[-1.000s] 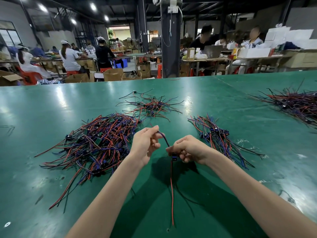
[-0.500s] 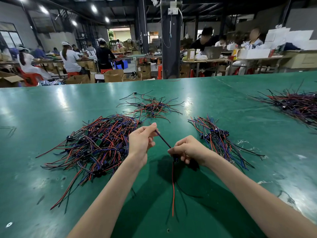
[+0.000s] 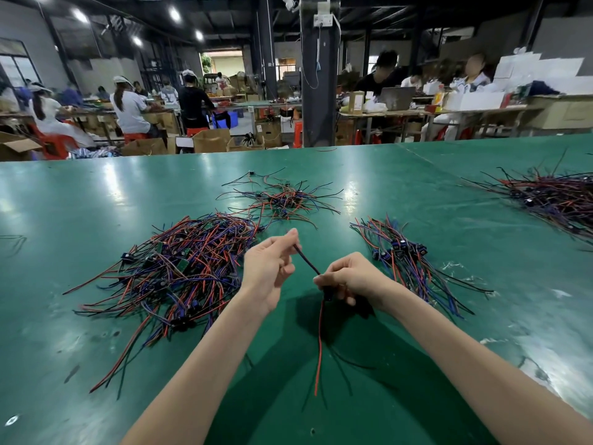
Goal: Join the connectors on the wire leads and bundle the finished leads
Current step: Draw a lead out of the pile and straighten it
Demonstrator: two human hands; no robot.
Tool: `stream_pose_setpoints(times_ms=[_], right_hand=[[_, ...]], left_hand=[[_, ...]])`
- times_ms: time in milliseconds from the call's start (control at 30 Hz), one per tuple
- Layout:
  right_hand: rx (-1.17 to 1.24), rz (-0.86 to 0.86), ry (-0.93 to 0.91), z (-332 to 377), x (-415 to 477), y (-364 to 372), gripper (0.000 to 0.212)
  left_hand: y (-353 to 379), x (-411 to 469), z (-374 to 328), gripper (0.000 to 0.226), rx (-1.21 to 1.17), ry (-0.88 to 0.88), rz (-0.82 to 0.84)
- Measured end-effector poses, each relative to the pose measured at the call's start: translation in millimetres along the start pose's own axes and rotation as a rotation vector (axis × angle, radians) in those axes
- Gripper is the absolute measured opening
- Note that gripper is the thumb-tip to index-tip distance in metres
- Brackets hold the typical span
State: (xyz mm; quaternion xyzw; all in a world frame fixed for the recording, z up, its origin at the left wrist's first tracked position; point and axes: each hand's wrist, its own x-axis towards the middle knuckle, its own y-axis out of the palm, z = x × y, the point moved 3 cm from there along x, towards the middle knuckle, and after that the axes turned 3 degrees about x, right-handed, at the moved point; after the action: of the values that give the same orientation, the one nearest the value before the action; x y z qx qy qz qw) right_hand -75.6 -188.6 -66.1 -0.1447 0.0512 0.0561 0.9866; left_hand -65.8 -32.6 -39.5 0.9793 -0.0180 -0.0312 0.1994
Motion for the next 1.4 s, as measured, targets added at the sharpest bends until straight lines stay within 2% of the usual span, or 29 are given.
stream_pose_setpoints(times_ms=[100, 267, 333, 567, 767, 1033, 1233, 1300, 1400], right_hand=[[-0.011, -0.01, 0.0, -1, -1, -2, 0.025], [-0.03, 0.046, 0.027, -2, -1, 0, 0.025], [-0.038, 0.03, 0.033, -2, -1, 0, 0.024], [-0.038, -0.007, 0.005, -1, 1, -1, 0.023], [-0.057, -0.014, 0.027, -2, 0, -1, 0.023], [-0.031, 0.02, -0.015, -1, -2, 0, 0.022], [-0.011, 0.024, 0.001, 0, -1, 1, 0.025], [-0.036, 0.033, -0.005, 0, -2, 1, 0.026], [-0.061, 0.096, -0.023, 2, -6, 2, 0.025]], left_hand=[[7, -3, 5, 0.017, 0.009, -0.054, 0.107], [-12, 4, -11, 0.011, 0.048, 0.116, -0.102], [-12, 4, -11, 0.011, 0.054, 0.142, -0.129], [9, -8, 2, 0.025, -0.017, 0.024, 0.094], [-8, 0, -14, 0.021, -0.09, 0.097, -0.062], [18, -12, 6, 0.023, -0.042, -0.081, 0.219], [8, -5, -4, 0.016, -0.124, -0.088, 0.223], [3, -1, -4, 0.015, -0.068, -0.039, 0.176], [-14, 10, -13, 0.016, 0.16, 0.234, -0.059]])
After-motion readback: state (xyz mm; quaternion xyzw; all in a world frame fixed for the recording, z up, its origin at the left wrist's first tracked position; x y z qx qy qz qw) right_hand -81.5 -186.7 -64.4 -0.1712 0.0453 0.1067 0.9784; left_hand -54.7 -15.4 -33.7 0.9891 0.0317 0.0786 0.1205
